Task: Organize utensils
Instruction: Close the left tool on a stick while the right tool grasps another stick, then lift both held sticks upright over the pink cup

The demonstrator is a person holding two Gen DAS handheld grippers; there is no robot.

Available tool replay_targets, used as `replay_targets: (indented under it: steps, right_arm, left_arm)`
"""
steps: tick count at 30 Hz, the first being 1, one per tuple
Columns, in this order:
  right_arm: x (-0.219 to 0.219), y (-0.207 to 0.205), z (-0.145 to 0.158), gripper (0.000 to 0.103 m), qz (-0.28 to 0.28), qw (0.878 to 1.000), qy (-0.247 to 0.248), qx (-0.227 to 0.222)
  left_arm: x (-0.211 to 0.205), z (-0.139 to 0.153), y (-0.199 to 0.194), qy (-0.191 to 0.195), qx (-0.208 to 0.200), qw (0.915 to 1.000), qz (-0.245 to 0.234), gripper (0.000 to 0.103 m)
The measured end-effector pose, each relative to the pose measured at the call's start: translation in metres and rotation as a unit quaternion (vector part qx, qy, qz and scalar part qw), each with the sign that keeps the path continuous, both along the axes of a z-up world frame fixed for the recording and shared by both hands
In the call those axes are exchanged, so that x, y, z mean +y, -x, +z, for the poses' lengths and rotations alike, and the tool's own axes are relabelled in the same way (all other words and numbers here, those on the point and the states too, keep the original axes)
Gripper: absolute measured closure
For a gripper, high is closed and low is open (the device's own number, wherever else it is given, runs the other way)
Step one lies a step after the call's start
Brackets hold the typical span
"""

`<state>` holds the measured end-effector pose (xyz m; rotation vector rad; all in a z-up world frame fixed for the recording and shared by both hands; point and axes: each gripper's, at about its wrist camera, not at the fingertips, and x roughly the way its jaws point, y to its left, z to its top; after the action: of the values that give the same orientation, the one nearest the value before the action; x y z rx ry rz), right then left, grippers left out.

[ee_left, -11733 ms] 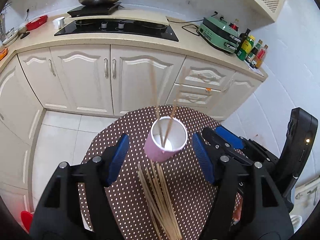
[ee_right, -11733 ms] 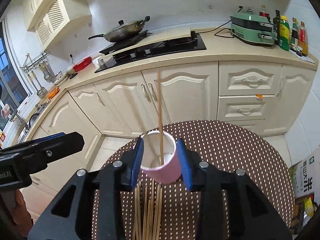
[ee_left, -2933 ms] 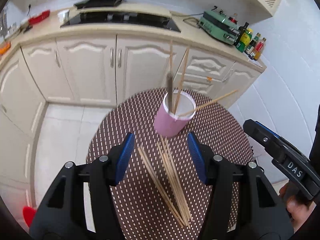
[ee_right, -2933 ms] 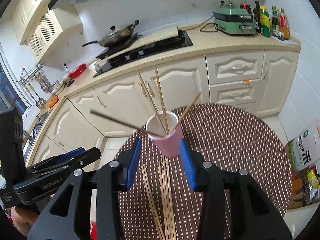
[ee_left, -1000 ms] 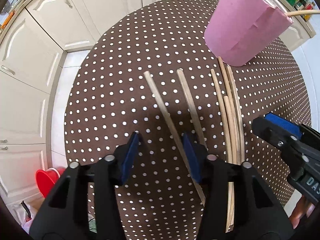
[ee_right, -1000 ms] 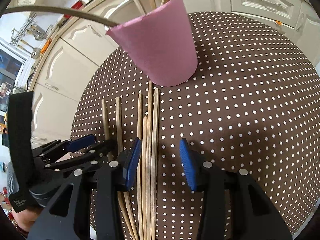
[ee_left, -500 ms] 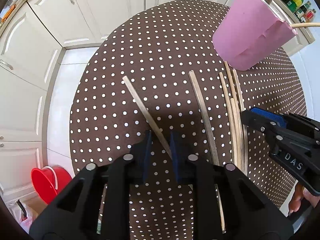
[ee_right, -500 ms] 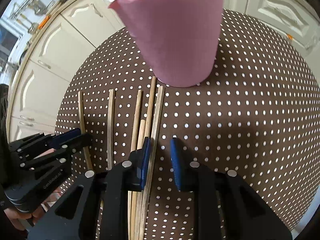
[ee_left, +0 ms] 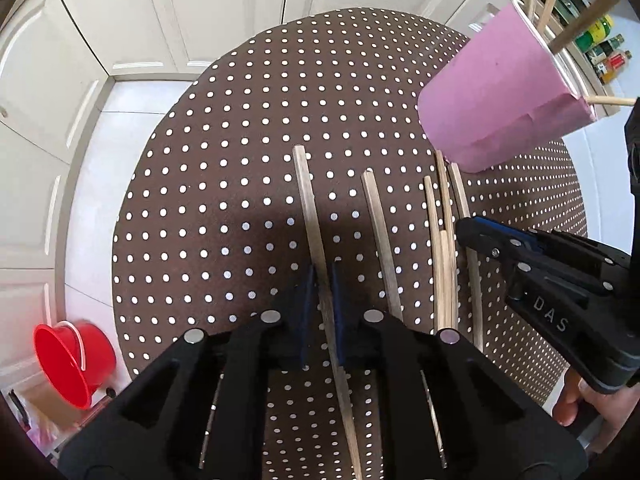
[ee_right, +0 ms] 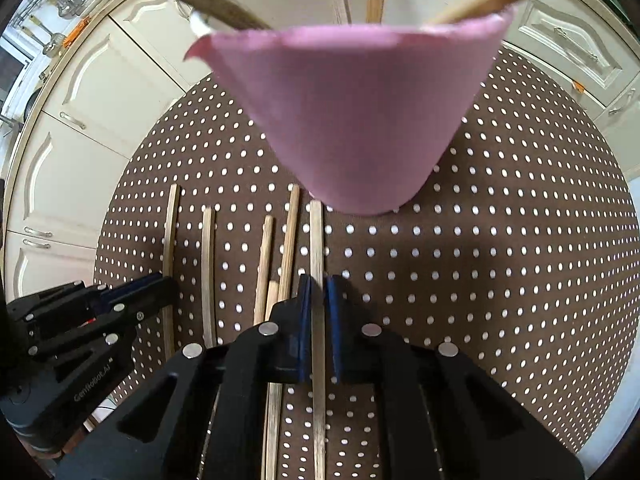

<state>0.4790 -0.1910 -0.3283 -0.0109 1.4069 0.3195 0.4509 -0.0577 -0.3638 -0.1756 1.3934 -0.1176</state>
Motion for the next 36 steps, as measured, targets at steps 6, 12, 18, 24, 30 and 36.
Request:
replay_targets:
  steps: [6, 12, 18, 24, 30, 36]
  right_arm:
    - [-0.003, 0.000, -0.002, 0.098, -0.004, 1.000, -0.015, 0.003]
    - [-0.016, 0.017, 0.016, 0.098, -0.024, 0.998, -0.045, -0.020]
    - [-0.025, 0.032, 0.052, 0.098, -0.036, 0.996, -0.060, -0.063]
    - [-0.032, 0.057, 0.090, 0.098, -0.055, 0.990, -0.066, -0.110]
    - [-0.045, 0.085, 0.133, 0.098, -0.076, 0.982, -0.059, -0.165]
    - [-0.053, 0.105, 0.166, 0.098, -0.101, 0.971, -0.061, -0.206]
  left_arm:
    - [-0.002, 0.000, 0.005, 0.012, -0.005, 0.9999, -0.004, 0.097]
    - [-0.001, 0.022, 0.012, 0.034, -0.022, 0.9991, -0.010, 0.097]
    - [0.000, 0.060, 0.018, 0.052, -0.064, 0.9962, -0.026, 0.097]
    - [0.002, 0.099, 0.030, 0.068, -0.107, 0.9907, -0.051, 0.097]
    - [0.000, 0.131, 0.046, 0.081, -0.143, 0.9836, -0.074, 0.097]
    - [-0.007, 0.161, 0.061, 0.089, -0.176, 0.9749, -0.103, 0.097]
